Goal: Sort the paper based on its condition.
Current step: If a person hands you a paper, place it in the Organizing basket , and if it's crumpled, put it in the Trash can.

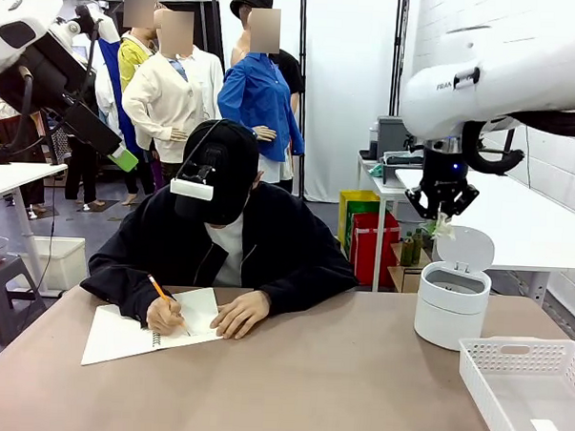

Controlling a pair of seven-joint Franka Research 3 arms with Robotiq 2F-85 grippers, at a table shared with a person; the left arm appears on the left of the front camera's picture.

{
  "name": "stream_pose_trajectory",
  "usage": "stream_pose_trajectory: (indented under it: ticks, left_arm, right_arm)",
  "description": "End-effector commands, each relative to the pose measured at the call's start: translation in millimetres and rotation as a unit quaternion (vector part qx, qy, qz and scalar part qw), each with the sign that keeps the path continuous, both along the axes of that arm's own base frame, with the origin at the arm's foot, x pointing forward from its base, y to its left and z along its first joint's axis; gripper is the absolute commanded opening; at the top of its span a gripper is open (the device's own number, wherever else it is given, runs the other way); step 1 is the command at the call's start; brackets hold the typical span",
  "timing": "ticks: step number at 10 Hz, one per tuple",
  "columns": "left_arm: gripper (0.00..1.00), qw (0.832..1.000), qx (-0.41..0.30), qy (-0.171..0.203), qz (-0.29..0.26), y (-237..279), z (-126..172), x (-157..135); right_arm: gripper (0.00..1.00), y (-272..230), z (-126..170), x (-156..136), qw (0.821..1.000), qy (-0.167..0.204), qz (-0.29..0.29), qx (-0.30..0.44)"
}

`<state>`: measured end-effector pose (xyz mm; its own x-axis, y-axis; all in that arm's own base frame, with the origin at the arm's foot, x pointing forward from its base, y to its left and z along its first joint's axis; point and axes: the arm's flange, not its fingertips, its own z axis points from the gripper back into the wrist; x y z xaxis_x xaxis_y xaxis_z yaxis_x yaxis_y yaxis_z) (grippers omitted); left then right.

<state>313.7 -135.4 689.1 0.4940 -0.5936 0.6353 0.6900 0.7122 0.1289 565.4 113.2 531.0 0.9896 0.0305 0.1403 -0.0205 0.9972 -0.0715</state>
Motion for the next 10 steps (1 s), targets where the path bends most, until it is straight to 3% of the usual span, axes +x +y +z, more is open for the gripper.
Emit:
stream_pose_trajectory:
  ticks: [1, 3, 4, 5, 10]
  left_arm:
    - [1.0, 1.0, 0.001, 0.001, 0.001, 0.5, 0.0, -0.5]
    - [1.0, 1.0, 0.001, 0.001, 0.001, 0.5, 0.0, -0.5]
    - [1.0, 1.0, 0.001, 0.001, 0.001, 0.5, 0.0, -0.5]
    - [1.0, 1.0, 0.001, 0.001, 0.001, 0.5, 0.0, -0.5]
    - [1.0, 1.0, 0.001, 0.001, 0.001, 0.5, 0.0, -0.5]
  right_arm:
    - [0.0, -9.2, -29.7, 22.0, 0.999, 0.018, -0.035, -0.025]
    - [0.0, -25.0, -46.0, 24.7, 0.998, 0.026, -0.05, -0.027]
    - [0.0, -11.0, -44.7, 13.2, 1.0, 0.027, -0.009, 0.001]
    - [0.0, -25.6, -52.4, 22.1, 0.999, 0.034, -0.035, -0.016]
    - [0.0, -24.6, -52.9, 21.7, 0.999, 0.035, -0.032, -0.014]
